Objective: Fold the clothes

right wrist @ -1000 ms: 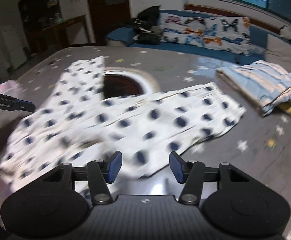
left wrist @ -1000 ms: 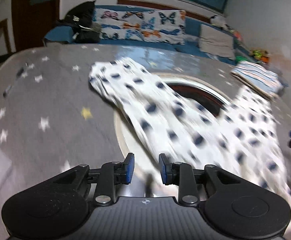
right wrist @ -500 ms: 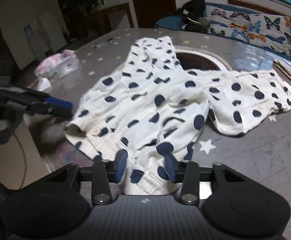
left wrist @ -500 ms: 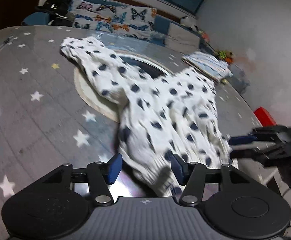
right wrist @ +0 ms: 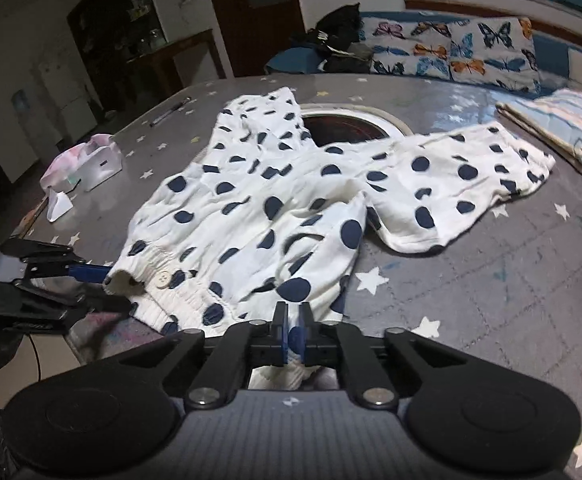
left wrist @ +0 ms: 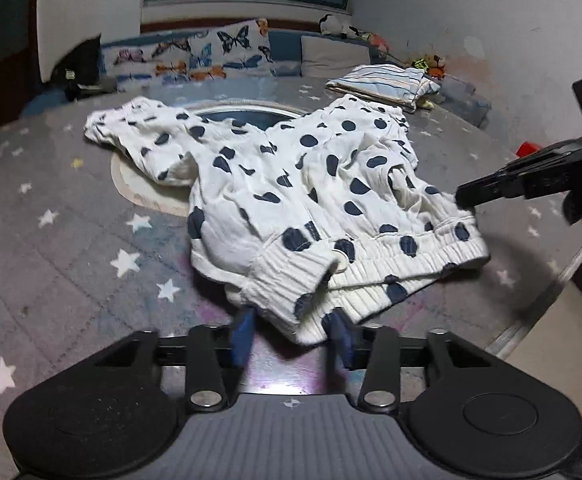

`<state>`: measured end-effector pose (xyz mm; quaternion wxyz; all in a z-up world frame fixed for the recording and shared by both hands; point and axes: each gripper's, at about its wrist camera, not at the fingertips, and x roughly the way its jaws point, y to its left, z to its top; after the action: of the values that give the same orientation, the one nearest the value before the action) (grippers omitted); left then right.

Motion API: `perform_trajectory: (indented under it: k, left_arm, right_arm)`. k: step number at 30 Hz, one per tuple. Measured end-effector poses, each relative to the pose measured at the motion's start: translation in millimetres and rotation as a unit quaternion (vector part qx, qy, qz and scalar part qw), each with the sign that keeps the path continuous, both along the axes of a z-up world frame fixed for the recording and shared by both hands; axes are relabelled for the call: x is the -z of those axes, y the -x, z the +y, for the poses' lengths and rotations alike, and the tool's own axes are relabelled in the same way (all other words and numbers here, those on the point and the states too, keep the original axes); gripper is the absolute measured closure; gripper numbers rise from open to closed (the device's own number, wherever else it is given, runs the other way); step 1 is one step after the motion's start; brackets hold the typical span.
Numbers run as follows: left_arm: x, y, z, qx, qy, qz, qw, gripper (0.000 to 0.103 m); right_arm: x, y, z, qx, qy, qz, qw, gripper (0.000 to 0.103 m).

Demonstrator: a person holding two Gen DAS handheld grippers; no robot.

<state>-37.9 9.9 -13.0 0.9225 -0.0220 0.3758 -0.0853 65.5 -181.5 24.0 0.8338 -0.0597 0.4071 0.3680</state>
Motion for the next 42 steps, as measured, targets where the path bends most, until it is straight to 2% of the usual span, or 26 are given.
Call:
perform_trajectory:
  k: [1, 2, 3, 4, 8, 9, 10, 12, 14, 17, 20, 23, 27, 31, 34, 36, 38, 42]
  left_arm:
    - [0.2, -0.7, 2.0, -0.007, 0.005, 0.0, 1.0, 0.075]
    - [0.4, -1.4, 3.9, -0.014, 0.011, -0.001, 0.9998, 0.079]
    - [0.2, -1.7, 5.3, -0.018, 0.015, -0.001, 0.9997, 0.079]
    - [-0.1, -1.8, 6.6, -0.023, 0.019, -0.001, 0.9996, 0.08]
    - [-1.9, -0.5, 7.3, -0.033, 0.024, -0.003, 0.9992, 0.08]
    - [-2.7, 0.0, 6.8, -0.034, 0.024, -0.006, 0.9991, 0.082]
    - [-3.6, 0.5, 6.4, -0.036, 0.023, -0.009, 0.9991, 0.088]
    - [-7.1, 1.9, 5.9, -0.038, 0.021, -0.019, 0.9989, 0.094]
    - [-19.3, 6.0, 6.8, -0.031, 0.018, -0.04, 0.9986, 0.099]
    - [-45.7, 19.2, 5.2, -0.006, -0.003, -0.081, 0.9967, 0.099]
    - [-73.3, 35.3, 2.3, 0.027, -0.039, -0.109, 0.9929, 0.099]
    - [-90.5, 51.5, 3.4, 0.062, -0.046, -0.111, 0.9909, 0.099]
    - [-75.9, 57.8, 0.5, 0.091, -0.059, -0.051, 0.9928, 0.098]
    - [-52.7, 58.6, 6.4, 0.104, -0.075, 0.016, 0.9916, 0.087]
    - [-58.9, 59.7, 24.4, 0.088, -0.068, 0.017, 0.9936, 0.086]
    - [-69.3, 59.5, 33.4, 0.083, -0.059, 0.002, 0.9948, 0.085]
    - [-79.0, 58.9, 40.6, 0.085, -0.038, -0.016, 0.9955, 0.078]
    - [-86.4, 58.3, 43.2, 0.095, -0.013, -0.031, 0.995, 0.074]
  right_arm:
    - [-1.1, 2.2, 2.8, -0.004, 0.0, -0.003, 1.0, 0.092]
    - [-2.0, 4.1, 5.3, -0.008, -0.001, -0.006, 1.0, 0.085]
    - [-2.2, 5.5, 8.0, -0.01, -0.003, -0.008, 1.0, 0.073]
    - [-1.4, 6.1, 10.9, -0.012, -0.004, -0.009, 1.0, 0.07]
    - [6.6, 3.7, 20.6, -0.009, -0.001, -0.007, 1.0, 0.07]
    - [9.4, 2.7, 22.2, -0.007, 0.002, -0.005, 1.0, 0.071]
    - [13.1, 1.6, 23.0, -0.004, 0.006, 0.0, 1.0, 0.072]
    - [20.4, -0.5, 24.6, 0.003, 0.014, 0.009, 1.0, 0.094]
    - [18.3, 0.9, 20.3, 0.008, 0.001, 0.015, 1.0, 0.098]
    - [4.3, 6.7, 7.8, 0.012, -0.039, 0.019, 0.999, 0.1]
    - [-13.6, 17.6, -6.5, 0.008, -0.07, 0.02, 0.997, 0.1]
    - [-20.1, 32.1, -18.4, 0.001, -0.081, 0.04, 0.996, 0.1]
    - [3.4, 44.8, -21.1, -0.021, -0.039, 0.088, 0.995, 0.1]
    - [18.0, 50.6, -24.4, -0.035, 0.015, 0.101, 0.994, 0.094]
    - [5.0, 42.6, -34.4, -0.021, 0.015, 0.077, 0.997, 0.093]
    - [-4.9, 35.8, -41.5, -0.007, 0.012, 0.057, 0.998, 0.093]
    - [-10.0, 24.9, -45.7, 0.015, 0.004, 0.042, 0.999, 0.092]
    - [-2.8, -1.9, -49.4, 0.062, -0.013, 0.048, 0.997, 0.084]
